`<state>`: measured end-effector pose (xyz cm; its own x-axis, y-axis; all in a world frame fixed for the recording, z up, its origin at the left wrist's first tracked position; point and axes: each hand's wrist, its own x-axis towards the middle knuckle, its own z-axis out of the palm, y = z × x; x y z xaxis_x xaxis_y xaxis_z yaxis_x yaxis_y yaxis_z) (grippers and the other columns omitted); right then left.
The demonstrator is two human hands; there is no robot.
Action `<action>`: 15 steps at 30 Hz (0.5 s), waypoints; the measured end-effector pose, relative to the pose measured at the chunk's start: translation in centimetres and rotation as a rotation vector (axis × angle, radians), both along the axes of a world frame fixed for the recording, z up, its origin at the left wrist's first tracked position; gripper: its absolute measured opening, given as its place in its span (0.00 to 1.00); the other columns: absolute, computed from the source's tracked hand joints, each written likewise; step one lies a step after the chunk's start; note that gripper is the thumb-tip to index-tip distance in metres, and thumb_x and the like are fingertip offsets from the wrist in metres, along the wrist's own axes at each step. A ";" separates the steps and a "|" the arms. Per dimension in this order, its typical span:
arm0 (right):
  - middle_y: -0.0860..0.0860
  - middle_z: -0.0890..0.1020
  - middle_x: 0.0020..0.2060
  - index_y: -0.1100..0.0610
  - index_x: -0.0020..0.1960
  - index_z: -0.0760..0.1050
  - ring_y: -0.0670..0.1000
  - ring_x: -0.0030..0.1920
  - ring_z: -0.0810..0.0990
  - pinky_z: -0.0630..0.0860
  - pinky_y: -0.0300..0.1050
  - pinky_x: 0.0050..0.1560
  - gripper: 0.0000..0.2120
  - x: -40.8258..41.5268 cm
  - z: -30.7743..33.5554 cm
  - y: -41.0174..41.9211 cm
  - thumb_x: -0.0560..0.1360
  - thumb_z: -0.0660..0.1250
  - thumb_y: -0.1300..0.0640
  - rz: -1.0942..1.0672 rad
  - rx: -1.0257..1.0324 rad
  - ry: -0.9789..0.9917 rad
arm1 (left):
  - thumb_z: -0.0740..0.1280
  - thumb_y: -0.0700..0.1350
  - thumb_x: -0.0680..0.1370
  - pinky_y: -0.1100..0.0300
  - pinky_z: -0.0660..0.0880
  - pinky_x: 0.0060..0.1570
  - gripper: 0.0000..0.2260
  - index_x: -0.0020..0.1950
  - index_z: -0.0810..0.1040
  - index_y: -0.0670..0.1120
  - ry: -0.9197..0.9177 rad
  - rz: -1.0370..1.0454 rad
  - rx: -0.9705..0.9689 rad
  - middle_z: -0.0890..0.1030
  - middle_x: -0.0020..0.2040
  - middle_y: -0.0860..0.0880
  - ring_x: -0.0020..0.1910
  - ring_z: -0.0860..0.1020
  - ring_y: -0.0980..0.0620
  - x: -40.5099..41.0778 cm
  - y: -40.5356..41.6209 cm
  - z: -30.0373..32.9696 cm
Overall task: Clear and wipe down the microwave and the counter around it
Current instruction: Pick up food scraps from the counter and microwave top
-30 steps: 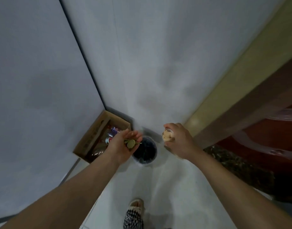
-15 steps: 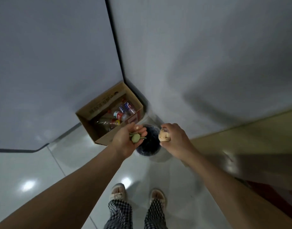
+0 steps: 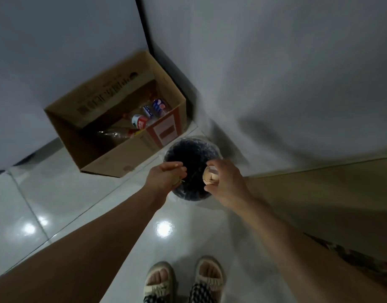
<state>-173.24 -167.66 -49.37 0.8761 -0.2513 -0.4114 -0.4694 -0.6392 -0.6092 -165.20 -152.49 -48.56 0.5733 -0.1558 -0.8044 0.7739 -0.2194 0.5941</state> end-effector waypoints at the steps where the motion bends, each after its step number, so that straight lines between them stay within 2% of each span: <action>1: 0.53 0.72 0.62 0.54 0.65 0.71 0.52 0.58 0.75 0.69 0.39 0.54 0.28 0.2 -1.7 -0.1 0.67 0.74 0.60 0.010 -0.013 0.007 | 0.70 0.35 0.73 0.56 0.75 0.51 0.08 0.51 0.79 0.42 -0.022 -0.016 0.037 0.82 0.51 0.40 0.53 0.80 0.45 0.1 -0.2 -1.8; 5: 0.55 0.71 0.61 0.54 0.65 0.69 0.54 0.59 0.73 0.70 0.43 0.55 0.27 1.1 -7.7 -0.1 0.68 0.73 0.58 0.054 -0.057 0.021 | 0.72 0.33 0.71 0.56 0.76 0.52 0.07 0.45 0.80 0.44 -0.135 -0.094 0.131 0.83 0.45 0.44 0.45 0.81 0.49 0.7 -1.2 -8.2; 7: 0.55 0.71 0.60 0.54 0.65 0.69 0.54 0.57 0.74 0.72 0.45 0.55 0.27 1.5 -10.1 -0.1 0.69 0.74 0.57 0.068 -0.066 0.031 | 0.72 0.34 0.71 0.59 0.75 0.54 0.08 0.46 0.81 0.45 -0.205 -0.192 0.196 0.83 0.46 0.48 0.46 0.80 0.52 1.0 -1.6 -11.0; 11: 0.54 0.71 0.58 0.55 0.64 0.69 0.55 0.56 0.74 0.70 0.42 0.49 0.27 2.4 -13.8 -0.3 0.68 0.75 0.57 0.084 -0.093 0.045 | 0.72 0.36 0.70 0.67 0.72 0.42 0.11 0.48 0.80 0.50 -0.299 -0.398 0.328 0.82 0.49 0.50 0.44 0.78 0.56 1.7 -2.5 -15.1; 13: 0.55 0.70 0.58 0.55 0.63 0.69 0.56 0.56 0.75 0.69 0.42 0.48 0.27 2.8 -15.0 -0.4 0.68 0.75 0.59 0.092 -0.107 0.056 | 0.72 0.36 0.69 0.65 0.71 0.45 0.13 0.48 0.79 0.51 -0.330 -0.494 0.407 0.81 0.50 0.51 0.47 0.78 0.55 2.2 -2.8 -16.4; 15: 0.55 0.70 0.58 0.55 0.63 0.69 0.57 0.56 0.75 0.68 0.42 0.47 0.26 3.1 -15.8 -0.4 0.67 0.75 0.60 0.121 -0.125 0.076 | 0.72 0.38 0.70 0.66 0.70 0.47 0.15 0.54 0.79 0.51 -0.376 -0.623 0.500 0.81 0.54 0.51 0.52 0.78 0.53 2.6 -2.9 -17.3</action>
<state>-170.13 -168.11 -65.17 0.8706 -0.1993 -0.4498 -0.4263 -0.7619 -0.4876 -162.59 -155.37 -65.87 0.7417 -0.2084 -0.6375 0.1999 -0.8386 0.5068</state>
